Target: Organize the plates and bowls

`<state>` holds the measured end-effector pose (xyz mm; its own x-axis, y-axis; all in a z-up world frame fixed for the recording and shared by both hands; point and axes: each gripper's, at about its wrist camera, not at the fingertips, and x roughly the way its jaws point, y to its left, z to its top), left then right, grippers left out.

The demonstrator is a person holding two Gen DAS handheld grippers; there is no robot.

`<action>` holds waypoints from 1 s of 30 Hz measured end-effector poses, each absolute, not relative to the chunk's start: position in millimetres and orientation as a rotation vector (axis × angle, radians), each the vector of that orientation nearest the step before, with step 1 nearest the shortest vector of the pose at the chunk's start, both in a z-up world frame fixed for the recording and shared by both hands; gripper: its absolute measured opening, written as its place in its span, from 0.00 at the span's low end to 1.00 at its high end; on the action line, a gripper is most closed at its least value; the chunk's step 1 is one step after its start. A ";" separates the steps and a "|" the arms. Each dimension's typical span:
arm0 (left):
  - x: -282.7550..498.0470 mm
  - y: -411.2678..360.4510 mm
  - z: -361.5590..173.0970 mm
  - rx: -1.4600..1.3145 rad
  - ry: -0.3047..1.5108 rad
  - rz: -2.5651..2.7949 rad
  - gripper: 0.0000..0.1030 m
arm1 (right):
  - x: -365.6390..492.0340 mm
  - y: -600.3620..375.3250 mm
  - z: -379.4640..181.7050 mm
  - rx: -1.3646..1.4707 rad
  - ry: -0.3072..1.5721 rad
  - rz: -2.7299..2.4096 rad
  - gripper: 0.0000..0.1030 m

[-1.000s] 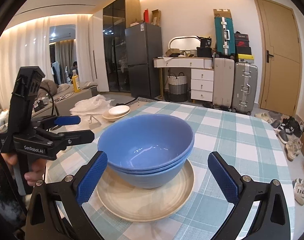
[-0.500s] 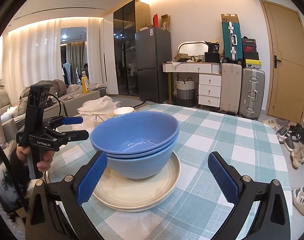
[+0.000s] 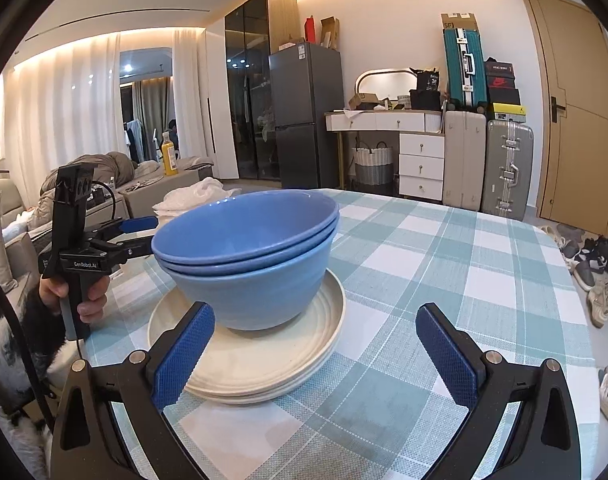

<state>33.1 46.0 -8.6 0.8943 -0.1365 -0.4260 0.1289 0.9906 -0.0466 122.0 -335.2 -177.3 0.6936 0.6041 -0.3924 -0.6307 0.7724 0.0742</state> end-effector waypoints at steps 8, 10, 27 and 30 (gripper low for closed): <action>41.3 55.0 -14.9 -0.055 0.441 -0.159 0.98 | 121.3 -338.8 -186.3 -0.051 0.401 0.687 0.99; 42.0 55.1 -15.8 -0.054 0.441 -0.156 0.98 | 119.7 -340.1 -186.3 -0.047 0.390 0.687 1.00; 38.8 51.0 -17.4 -0.036 0.425 -0.144 0.98 | 116.3 -341.3 -184.0 -0.038 0.380 0.700 1.00; 38.5 51.0 -17.4 -0.037 0.424 -0.147 0.98 | 116.7 -341.4 -183.8 -0.036 0.381 0.700 1.00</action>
<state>38.5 51.0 -17.4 0.9009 -0.1502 -0.4072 0.1346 0.9886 -0.0669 116.7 -341.4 -183.8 0.6991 0.6215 -0.3535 -0.6345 0.7672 0.0940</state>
